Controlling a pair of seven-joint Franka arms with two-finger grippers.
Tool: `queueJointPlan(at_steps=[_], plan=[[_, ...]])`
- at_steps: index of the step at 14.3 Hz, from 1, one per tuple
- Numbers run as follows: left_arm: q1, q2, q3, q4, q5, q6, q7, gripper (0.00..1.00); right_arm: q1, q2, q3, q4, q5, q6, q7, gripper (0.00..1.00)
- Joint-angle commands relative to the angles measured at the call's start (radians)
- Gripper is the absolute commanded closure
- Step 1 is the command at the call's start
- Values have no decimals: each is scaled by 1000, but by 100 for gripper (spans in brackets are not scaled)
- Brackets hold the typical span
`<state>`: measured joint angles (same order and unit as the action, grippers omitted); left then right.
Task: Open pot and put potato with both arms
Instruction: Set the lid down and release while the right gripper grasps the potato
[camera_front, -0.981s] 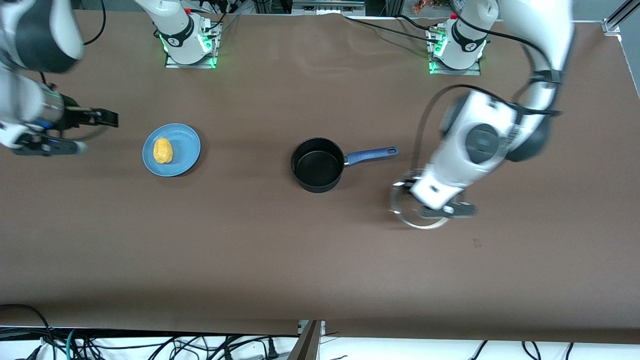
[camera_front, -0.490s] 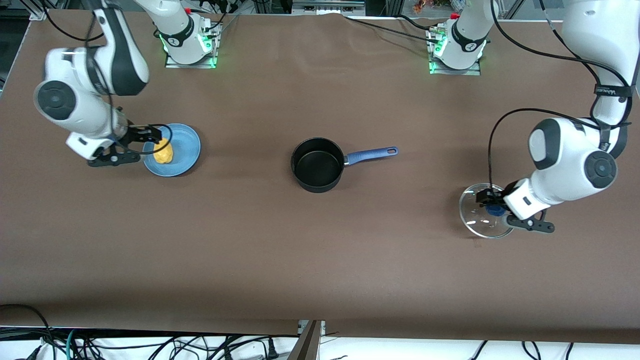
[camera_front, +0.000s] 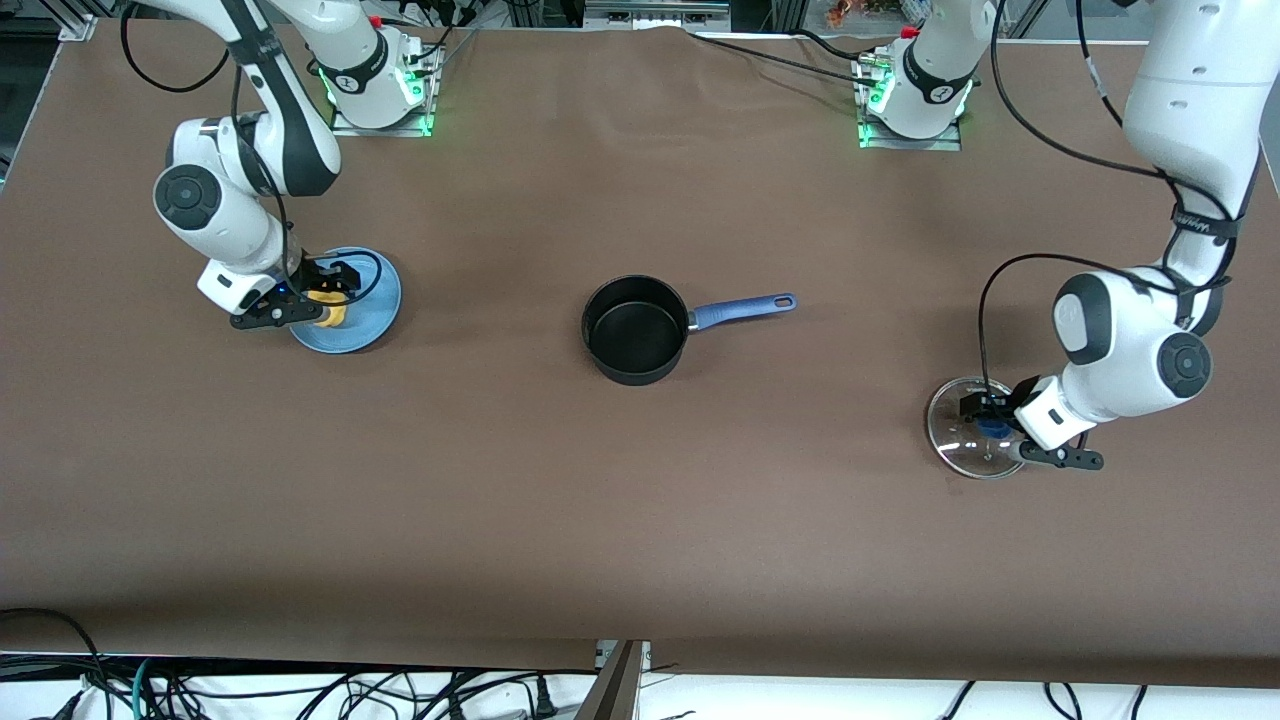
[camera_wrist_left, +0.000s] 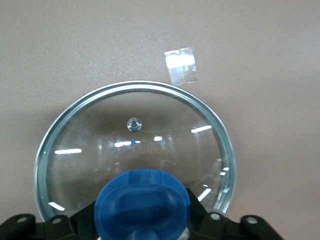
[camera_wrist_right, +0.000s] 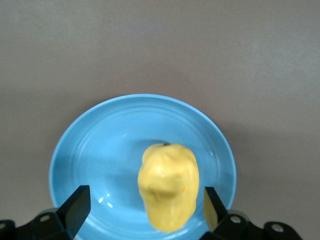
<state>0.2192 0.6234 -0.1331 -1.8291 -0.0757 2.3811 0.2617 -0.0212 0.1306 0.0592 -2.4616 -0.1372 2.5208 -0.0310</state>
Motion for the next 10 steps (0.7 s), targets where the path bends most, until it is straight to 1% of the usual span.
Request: queueJointPlan(at_steps=[1, 2, 3, 4, 5, 6, 7, 8, 10], plan=[[3, 18, 7, 5, -12, 23, 28, 29, -2, 52, -30, -20, -36, 78, -13, 0], [3, 9, 9, 7, -13, 12, 25, 9, -2, 60, -33, -20, -47, 81, -18, 0], [3, -13, 9, 11, -13, -14, 19, 0, -2, 70, -33, -20, -47, 81, -18, 0], [0, -54, 9, 22, -16, -84, 10, 0, -3, 83, -38, -20, -47, 90, -18, 3], [-9, -97, 9, 37, -21, -167, -4, 0, -3, 89, -47, -20, -47, 99, -20, 13], [-14, -123, 9, 63, -18, -233, -42, 0, -3, 95, -47, -17, -47, 99, -18, 31], [-17, -145, 7, 91, -10, -305, -77, 0, -5, 99, -48, -16, -47, 99, -20, 47], [-29, -166, 6, 126, -10, -375, -94, 0, -5, 101, -48, -16, -47, 95, -20, 58], [-41, -211, 6, 206, -3, -527, -133, 0, -3, 84, -47, -7, -47, 73, -23, 68]])
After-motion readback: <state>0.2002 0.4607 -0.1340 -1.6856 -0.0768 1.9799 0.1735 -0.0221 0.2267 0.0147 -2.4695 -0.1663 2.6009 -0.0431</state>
